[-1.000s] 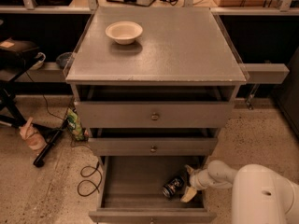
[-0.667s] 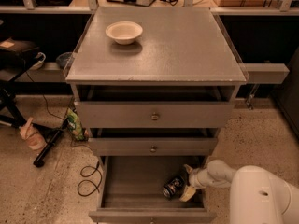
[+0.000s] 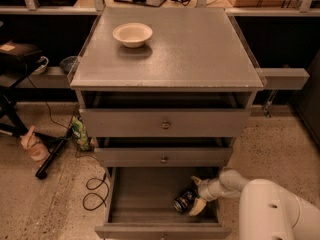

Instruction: Pick pepsi can from bottom drawer and place on counter

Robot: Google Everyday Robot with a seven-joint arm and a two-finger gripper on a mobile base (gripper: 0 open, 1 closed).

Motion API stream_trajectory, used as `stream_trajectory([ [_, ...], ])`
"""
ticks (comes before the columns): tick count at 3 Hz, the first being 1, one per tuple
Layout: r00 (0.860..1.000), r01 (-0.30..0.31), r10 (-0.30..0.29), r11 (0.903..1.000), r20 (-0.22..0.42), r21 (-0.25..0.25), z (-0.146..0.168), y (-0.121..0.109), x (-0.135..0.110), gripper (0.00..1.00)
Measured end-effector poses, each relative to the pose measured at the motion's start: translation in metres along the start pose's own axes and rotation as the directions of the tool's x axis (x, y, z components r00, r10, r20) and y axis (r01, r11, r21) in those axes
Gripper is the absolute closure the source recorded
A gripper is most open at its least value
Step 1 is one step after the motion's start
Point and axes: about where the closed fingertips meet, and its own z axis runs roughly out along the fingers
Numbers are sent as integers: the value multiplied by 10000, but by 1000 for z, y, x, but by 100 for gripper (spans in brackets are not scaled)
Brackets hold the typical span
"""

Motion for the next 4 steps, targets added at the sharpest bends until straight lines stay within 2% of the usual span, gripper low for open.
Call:
stream_trajectory([
  [1, 9988, 204, -180, 9984, 465, -518, 8, 5, -13, 0],
  [2, 9972, 363, -308, 9960, 677, -814, 14, 9, -22, 0],
  [3, 9973, 388, -330, 9952, 655, -896, 18, 10, -25, 0],
  [4, 9997, 201, -189, 9960, 146, -871, 29, 11, -16, 0],
])
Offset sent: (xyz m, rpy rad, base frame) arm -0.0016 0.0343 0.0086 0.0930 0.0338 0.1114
